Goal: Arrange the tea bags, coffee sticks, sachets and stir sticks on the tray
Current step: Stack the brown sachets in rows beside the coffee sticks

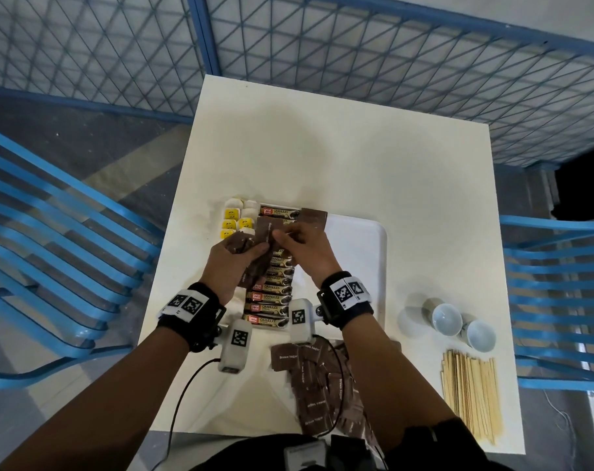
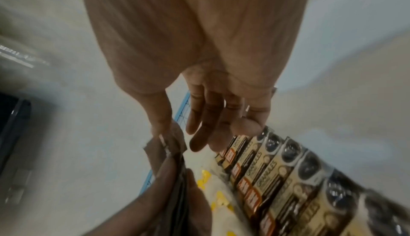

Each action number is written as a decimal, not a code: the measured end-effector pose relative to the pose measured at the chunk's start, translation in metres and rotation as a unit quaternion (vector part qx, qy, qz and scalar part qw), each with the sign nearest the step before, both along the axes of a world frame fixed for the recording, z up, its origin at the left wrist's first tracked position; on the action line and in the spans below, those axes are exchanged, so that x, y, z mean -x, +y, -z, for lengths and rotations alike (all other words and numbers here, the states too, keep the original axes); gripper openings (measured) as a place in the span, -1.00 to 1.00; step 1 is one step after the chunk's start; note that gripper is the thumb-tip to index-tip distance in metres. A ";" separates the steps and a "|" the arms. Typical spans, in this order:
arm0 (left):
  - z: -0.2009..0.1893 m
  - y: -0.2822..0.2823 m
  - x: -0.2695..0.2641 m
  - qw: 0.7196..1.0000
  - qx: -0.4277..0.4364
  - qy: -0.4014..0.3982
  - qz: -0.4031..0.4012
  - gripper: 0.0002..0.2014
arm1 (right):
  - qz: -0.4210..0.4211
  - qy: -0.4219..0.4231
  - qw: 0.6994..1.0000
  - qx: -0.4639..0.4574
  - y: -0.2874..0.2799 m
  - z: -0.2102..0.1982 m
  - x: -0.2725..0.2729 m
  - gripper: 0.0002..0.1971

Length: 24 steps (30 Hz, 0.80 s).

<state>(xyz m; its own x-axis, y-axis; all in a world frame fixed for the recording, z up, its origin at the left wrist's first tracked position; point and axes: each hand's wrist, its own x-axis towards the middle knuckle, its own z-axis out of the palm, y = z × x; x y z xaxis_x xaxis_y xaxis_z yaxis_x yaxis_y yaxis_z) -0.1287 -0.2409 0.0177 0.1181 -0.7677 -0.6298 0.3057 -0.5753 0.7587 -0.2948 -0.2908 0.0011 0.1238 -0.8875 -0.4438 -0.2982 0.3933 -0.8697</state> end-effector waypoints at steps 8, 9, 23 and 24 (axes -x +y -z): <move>-0.006 -0.003 -0.002 1.000 0.008 -0.010 0.014 -0.59 | -0.073 0.047 0.994 0.073 0.003 -0.017 0.006 -0.90; -0.007 -0.003 -0.002 0.999 0.014 -0.024 0.022 -0.64 | -0.095 0.062 0.990 0.082 0.003 -0.020 0.007 -0.88; -0.012 -0.008 0.004 1.000 -0.002 0.009 -0.003 -0.83 | -0.008 0.081 0.996 0.042 0.003 -0.011 0.012 -0.86; -0.011 -0.007 0.004 1.000 -0.005 0.007 0.003 -0.84 | 0.002 0.084 0.995 0.048 0.003 -0.012 0.014 -0.87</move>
